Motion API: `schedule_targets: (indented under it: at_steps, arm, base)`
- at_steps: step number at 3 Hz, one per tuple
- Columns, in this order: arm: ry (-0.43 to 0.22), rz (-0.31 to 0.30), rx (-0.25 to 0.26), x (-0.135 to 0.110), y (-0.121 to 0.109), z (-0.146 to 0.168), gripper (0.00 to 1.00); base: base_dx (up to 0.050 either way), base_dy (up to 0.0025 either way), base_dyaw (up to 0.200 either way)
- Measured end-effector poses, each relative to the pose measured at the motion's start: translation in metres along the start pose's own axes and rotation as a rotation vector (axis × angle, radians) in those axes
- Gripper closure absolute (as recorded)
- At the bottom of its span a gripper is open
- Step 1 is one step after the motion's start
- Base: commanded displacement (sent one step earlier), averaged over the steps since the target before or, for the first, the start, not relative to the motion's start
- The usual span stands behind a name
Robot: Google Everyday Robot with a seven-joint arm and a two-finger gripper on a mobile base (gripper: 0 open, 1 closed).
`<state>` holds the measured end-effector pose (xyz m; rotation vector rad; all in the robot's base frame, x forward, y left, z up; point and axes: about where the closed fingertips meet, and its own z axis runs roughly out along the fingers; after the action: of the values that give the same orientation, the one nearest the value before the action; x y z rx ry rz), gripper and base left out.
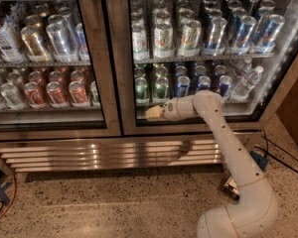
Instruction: Close right fridge door
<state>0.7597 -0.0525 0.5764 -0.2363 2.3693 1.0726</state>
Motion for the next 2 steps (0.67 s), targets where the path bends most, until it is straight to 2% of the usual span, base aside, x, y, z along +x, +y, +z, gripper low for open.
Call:
schedule_targets:
  at_steps: [1, 2]
  arm:
    - [0.000, 0.000, 0.000, 0.0000, 0.0000, 0.0000, 1.00]
    - [0.000, 0.000, 0.000, 0.0000, 0.0000, 0.0001, 0.81]
  base:
    - [0.000, 0.00000, 0.000]
    - [0.000, 0.00000, 0.000]
